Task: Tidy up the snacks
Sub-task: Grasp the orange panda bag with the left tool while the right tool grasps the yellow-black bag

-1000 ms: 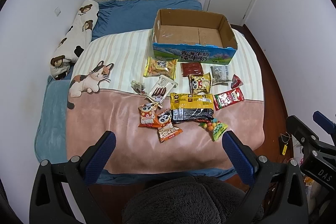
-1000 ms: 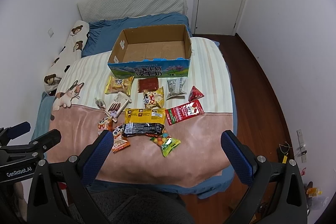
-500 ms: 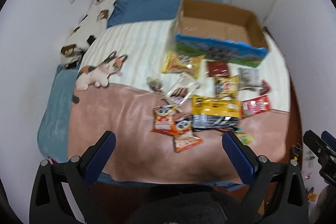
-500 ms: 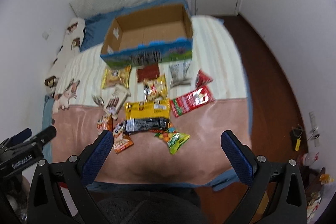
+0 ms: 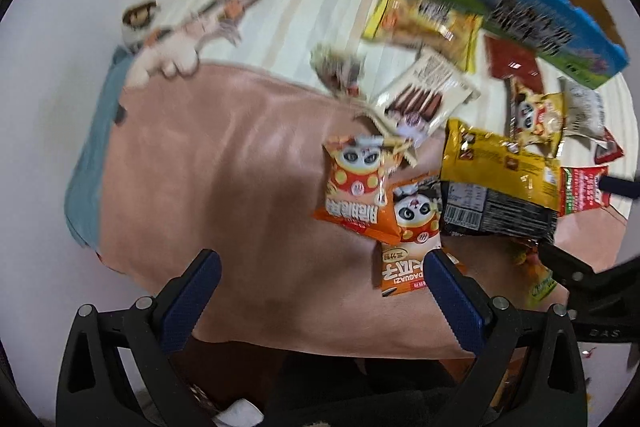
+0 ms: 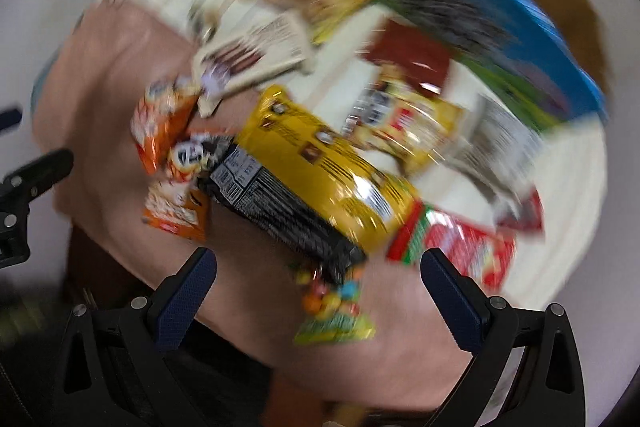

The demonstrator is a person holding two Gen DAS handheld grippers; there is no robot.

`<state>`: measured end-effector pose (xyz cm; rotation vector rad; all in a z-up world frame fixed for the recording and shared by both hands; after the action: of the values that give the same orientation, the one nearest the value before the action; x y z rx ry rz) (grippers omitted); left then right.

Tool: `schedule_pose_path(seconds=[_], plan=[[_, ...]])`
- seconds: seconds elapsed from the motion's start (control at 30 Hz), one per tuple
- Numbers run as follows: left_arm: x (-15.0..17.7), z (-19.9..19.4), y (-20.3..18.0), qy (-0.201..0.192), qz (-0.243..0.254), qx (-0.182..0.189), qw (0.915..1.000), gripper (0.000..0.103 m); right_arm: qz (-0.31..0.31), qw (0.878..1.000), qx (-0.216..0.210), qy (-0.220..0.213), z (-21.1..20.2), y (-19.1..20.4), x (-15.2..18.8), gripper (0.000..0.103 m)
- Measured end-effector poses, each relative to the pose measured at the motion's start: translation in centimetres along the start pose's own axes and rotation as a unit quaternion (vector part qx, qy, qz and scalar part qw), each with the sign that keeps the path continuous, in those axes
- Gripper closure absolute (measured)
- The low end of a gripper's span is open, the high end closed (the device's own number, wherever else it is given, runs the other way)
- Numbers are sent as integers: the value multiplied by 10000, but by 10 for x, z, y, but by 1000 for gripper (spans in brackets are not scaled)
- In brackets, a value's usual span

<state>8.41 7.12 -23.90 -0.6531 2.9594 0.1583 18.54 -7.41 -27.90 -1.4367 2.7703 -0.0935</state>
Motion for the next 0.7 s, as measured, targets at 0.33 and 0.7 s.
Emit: schedule_pose_path(seconds=[0.33, 0.7], plan=[[24, 69, 0, 725, -865, 340, 9930, 3, -2441, 9640, 176, 1042, 102, 34, -36, 0], [40, 94, 2, 788, -1165, 681, 9877, 4, 1031, 9904, -791, 473, 92, -42, -23, 10]])
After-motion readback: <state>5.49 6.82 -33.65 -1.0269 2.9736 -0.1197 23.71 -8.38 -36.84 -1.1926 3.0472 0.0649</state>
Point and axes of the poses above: each gripper's, at about its wrist camera, not at the fingertips, and z roughly the way its jaws point, y to its left, x to its underside, the point moved 2 cm from there along z, roughly the way its jaws point
